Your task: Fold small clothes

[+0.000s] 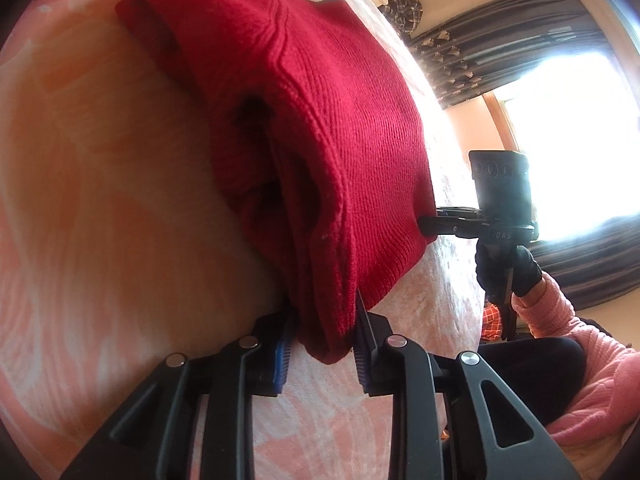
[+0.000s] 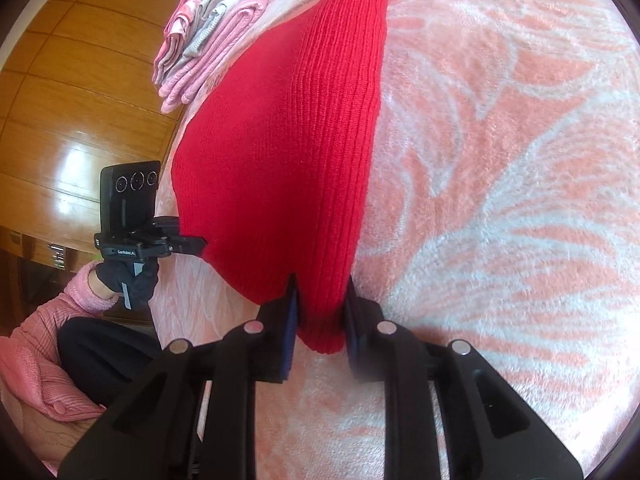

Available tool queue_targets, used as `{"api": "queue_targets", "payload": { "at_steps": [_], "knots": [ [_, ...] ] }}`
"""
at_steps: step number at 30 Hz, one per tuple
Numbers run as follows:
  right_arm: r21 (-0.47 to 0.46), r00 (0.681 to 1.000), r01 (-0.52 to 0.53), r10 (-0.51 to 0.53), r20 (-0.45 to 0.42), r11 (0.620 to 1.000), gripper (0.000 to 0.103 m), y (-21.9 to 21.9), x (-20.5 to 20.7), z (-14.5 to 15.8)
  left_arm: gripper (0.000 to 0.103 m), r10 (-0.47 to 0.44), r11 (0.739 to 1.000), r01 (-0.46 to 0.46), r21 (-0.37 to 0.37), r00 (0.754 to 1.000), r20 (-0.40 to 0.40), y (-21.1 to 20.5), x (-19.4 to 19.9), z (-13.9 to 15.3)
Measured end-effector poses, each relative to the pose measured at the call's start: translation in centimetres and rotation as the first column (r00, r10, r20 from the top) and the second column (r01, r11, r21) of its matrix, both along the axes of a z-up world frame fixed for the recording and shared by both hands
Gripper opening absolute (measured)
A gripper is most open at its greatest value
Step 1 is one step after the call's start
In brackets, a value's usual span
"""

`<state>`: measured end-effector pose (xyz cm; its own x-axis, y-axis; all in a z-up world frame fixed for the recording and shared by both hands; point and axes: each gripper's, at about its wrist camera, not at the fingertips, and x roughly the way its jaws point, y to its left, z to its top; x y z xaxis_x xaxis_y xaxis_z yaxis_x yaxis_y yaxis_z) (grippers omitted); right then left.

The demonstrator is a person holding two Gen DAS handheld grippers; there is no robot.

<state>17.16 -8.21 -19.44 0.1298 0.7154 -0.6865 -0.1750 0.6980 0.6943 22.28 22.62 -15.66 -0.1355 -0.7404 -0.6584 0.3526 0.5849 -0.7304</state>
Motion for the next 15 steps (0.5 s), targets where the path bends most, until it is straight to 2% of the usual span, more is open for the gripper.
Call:
{"api": "queue_targets", "payload": {
  "at_steps": [2, 4, 6, 9, 11, 13, 15],
  "knots": [
    [-0.018, 1.0, 0.008, -0.008, 0.0, 1.0, 0.029, 0.0, -0.3, 0.5, 0.035, 0.014, 1.0, -0.014, -0.003, 1.0, -0.006, 0.7, -0.1, 0.1],
    [-0.077, 1.0, 0.0, 0.001, 0.019, 0.997, 0.037, 0.2, -0.8, 1.5, 0.047, 0.021, 1.0, -0.021, 0.022, 1.0, 0.018, 0.3, -0.8, 1.1],
    [-0.132, 0.999, -0.001, 0.007, 0.049, 0.991, 0.043, 0.3, -1.2, 2.9, 0.049, 0.02, 0.999, -0.023, 0.049, 0.998, 0.065, 0.3, -1.3, 2.8],
    [-0.155, 0.994, 0.031, -0.015, 0.104, 0.987, 0.053, 0.6, -2.0, 6.2, 0.058, 0.047, 0.997, -0.053, 0.048, 0.992, 0.121, 0.5, -2.2, 6.0],
    [-0.17, 0.985, 0.059, -0.03, 0.172, 0.984, 0.06, 1.1, -2.9, 9.0, 0.061, 0.073, 0.996, -0.08, 0.034, 0.984, 0.16, 0.5, -2.9, 8.5],
    [-0.183, 0.973, 0.089, -0.046, 0.227, 0.979, 0.067, 1.5, -3.9, 11.6, 0.073, 0.1, 0.993, -0.109, 0.033, 0.973, 0.209, 0.3, -3.7, 11.0],
    [-0.209, 0.96, 0.117, -0.057, 0.274, 0.971, 0.072, 2.0, -5.1, 13.8, 0.075, 0.129, 0.988, -0.146, 0.049, 0.959, 0.254, 0.2, -4.6, 13.3]
  ]
}}
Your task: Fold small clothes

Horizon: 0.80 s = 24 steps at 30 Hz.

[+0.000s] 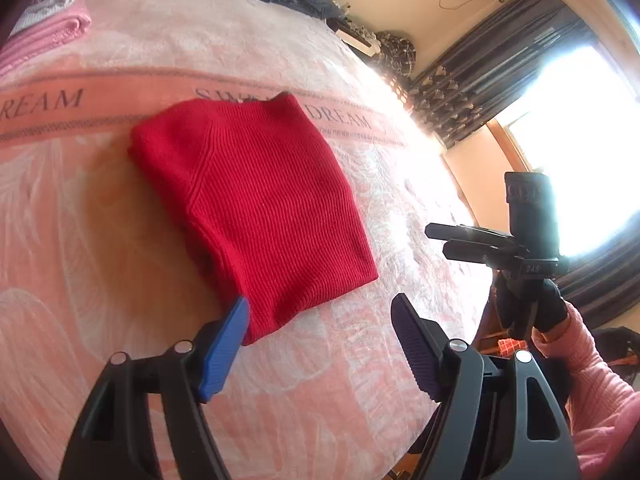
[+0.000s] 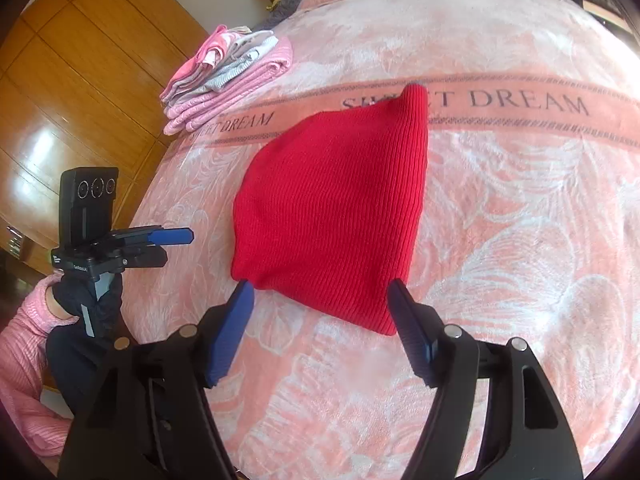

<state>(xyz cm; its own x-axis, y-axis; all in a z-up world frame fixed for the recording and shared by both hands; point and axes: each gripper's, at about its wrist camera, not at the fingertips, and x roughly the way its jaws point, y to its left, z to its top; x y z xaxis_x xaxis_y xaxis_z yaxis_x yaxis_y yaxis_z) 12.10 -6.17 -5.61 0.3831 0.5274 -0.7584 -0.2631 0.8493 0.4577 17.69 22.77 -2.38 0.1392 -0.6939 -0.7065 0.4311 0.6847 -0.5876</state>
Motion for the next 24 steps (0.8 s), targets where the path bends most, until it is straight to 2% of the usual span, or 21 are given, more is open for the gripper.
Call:
{"api": "queue_targets", "payload": {
  "at_steps": [2, 4, 5, 9, 12, 15, 18, 21, 24],
  "knots": [
    [-0.038, 0.999, 0.017, -0.015, 0.038, 0.999, 0.076, 0.9, -1.1, 2.0, 0.08, 0.06, 0.997, -0.06, 0.051, 0.998, 0.009, -0.1, -0.7, 1.8],
    [-0.049, 0.996, 0.034, -0.03, 0.082, 0.998, 0.077, 1.4, -2.4, 3.9, 0.08, 0.126, 0.989, -0.127, 0.075, 0.992, 0.013, 0.2, -1.5, 3.3],
    [-0.049, 0.993, 0.05, -0.044, 0.111, 0.998, 0.081, 1.5, -3.1, 4.8, 0.08, 0.157, 0.983, -0.159, 0.089, 0.987, 0.025, 0.4, -2.1, 4.0],
    [-0.096, 0.965, 0.112, -0.085, 0.248, 0.989, 0.09, 2.4, -6.0, 8.5, 0.08, 0.252, 0.935, -0.277, 0.221, 0.958, 0.133, 0.7, -4.8, 6.5],
    [-0.092, 0.937, 0.178, -0.141, 0.319, 0.98, 0.092, 2.6, -8.4, 10.3, 0.082, 0.294, 0.918, -0.321, 0.233, 0.945, 0.142, 1.1, -7.3, 7.3],
    [-0.108, 0.908, 0.271, -0.217, 0.358, 0.956, 0.098, 3.0, -10.3, 11.0, 0.083, 0.329, 0.891, -0.365, 0.268, 0.929, 0.172, 1.0, -9.5, 7.3],
    [-0.111, 0.893, 0.308, -0.247, 0.377, 0.945, 0.1, 3.3, -11.8, 11.1, 0.087, 0.356, 0.862, -0.414, 0.293, 0.905, 0.232, 0.8, -11.7, 7.7],
    [-0.048, 0.897, 0.307, -0.272, 0.348, 0.951, 0.1, 3.3, -12.7, 10.4, 0.088, 0.368, 0.844, -0.445, 0.301, 0.887, 0.279, 0.6, -13.5, 7.9],
    [-0.031, 0.897, 0.307, -0.278, 0.342, 0.951, 0.1, 3.8, -13.5, 9.9, 0.093, 0.377, 0.809, -0.474, 0.347, 0.872, 0.312, 0.4, -14.7, 7.7]
  ]
}}
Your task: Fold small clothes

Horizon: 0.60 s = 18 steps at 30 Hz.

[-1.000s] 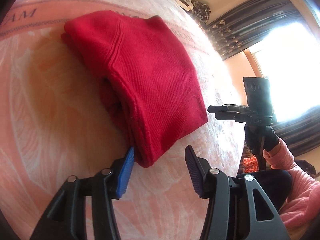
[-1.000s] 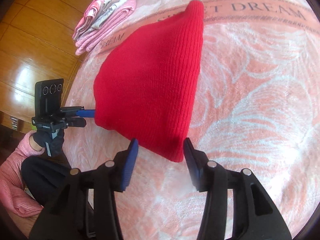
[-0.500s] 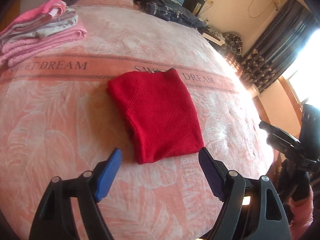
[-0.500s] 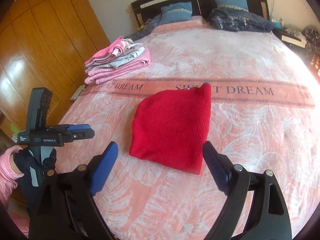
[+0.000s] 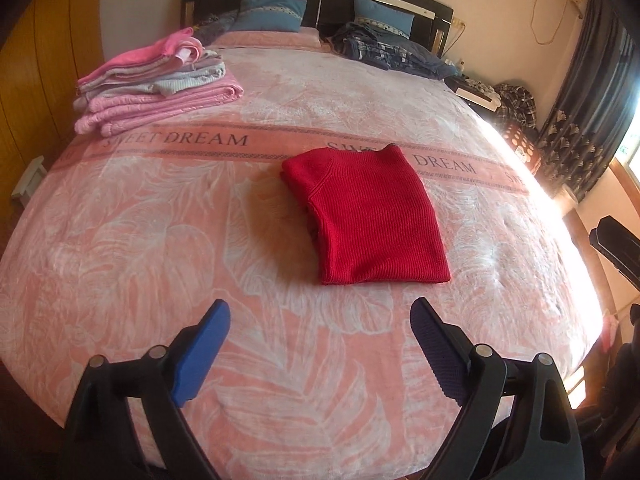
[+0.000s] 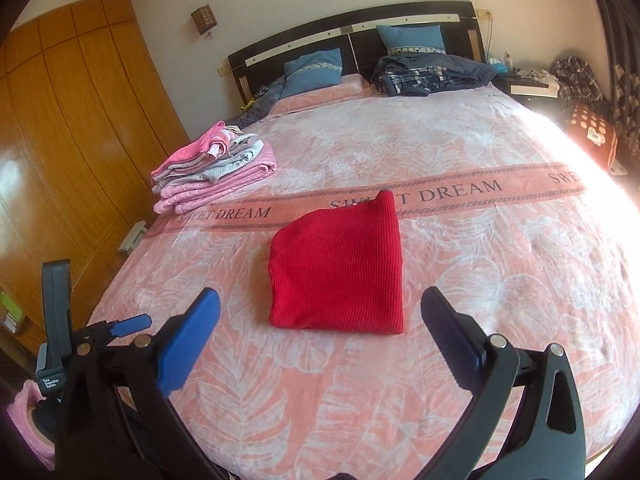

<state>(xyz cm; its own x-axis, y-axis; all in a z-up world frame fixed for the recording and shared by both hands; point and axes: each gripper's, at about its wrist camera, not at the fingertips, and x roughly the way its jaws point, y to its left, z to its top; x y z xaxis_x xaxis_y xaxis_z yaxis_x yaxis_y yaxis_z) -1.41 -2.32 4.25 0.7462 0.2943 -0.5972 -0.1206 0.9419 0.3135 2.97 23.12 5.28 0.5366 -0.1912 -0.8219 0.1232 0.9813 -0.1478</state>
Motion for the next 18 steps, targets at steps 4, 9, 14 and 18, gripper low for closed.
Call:
{"api": "queue_targets", "payload": {
  "at_steps": [4, 9, 14, 18],
  "knots": [
    [-0.007, 1.0, -0.005, 0.005, 0.005, 1.0, 0.1, 1.0, -0.9, -0.2, 0.093, 0.028, 0.999, -0.029, 0.024, 0.999, 0.017, 0.1, -1.3, -0.6],
    [-0.108, 0.999, 0.031, -0.033, -0.016, 0.994, 0.1, 2.4, -1.1, -0.8, 0.093, 0.033, 0.996, -0.039, 0.083, 0.997, 0.073, -0.2, -2.3, -0.2],
    [-0.194, 0.997, 0.034, -0.047, -0.062, 0.98, 0.1, 3.5, -0.7, -2.3, 0.094, 0.051, 0.992, -0.062, 0.114, 0.993, 0.102, -0.1, -2.5, 0.1],
    [-0.162, 0.994, 0.011, -0.029, -0.108, 0.987, 0.1, 3.8, -0.5, -3.4, 0.095, 0.062, 0.987, -0.075, 0.142, 0.994, 0.092, -0.2, -2.5, -0.4]
  ]
}}
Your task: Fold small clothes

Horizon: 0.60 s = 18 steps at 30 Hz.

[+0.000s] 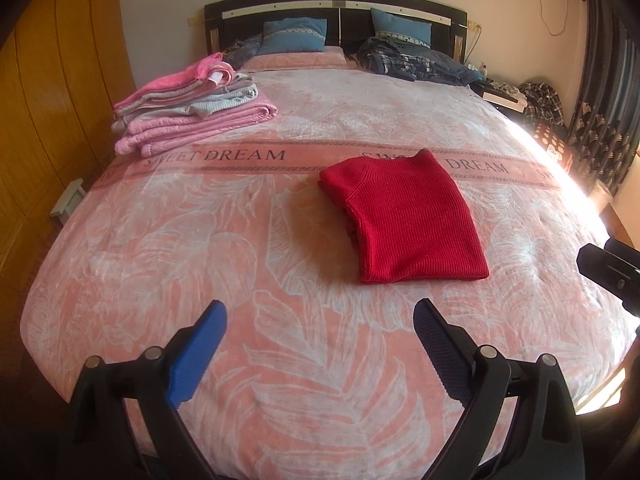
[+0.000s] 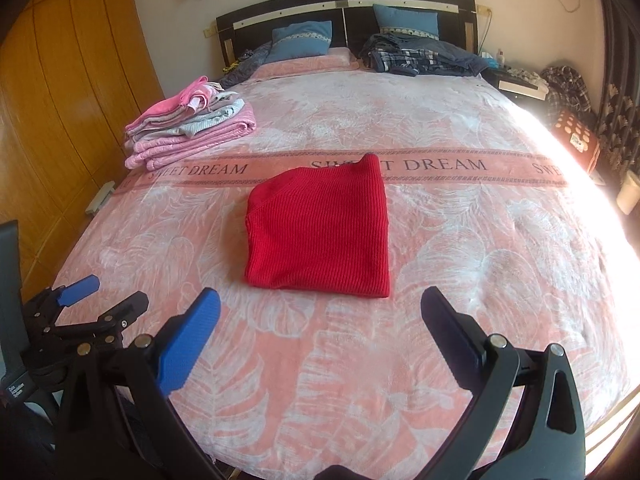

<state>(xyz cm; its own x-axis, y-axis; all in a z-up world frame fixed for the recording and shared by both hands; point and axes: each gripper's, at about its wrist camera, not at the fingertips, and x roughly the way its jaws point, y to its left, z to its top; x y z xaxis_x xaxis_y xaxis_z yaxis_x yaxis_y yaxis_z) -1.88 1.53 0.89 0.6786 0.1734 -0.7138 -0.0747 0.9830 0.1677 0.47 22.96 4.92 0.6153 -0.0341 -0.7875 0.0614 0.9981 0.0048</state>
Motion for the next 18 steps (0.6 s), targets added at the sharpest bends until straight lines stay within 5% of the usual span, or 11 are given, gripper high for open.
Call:
{"api": "queue_targets", "payload": {
  "at_steps": [18],
  "knots": [
    [-0.026, 0.985, 0.03, -0.034, -0.169, 0.999, 0.1, -0.4, 1.0, -4.5, 0.095, 0.04, 0.998, -0.034, 0.055, 0.994, -0.102, 0.2, 0.5, -3.3]
  ]
}}
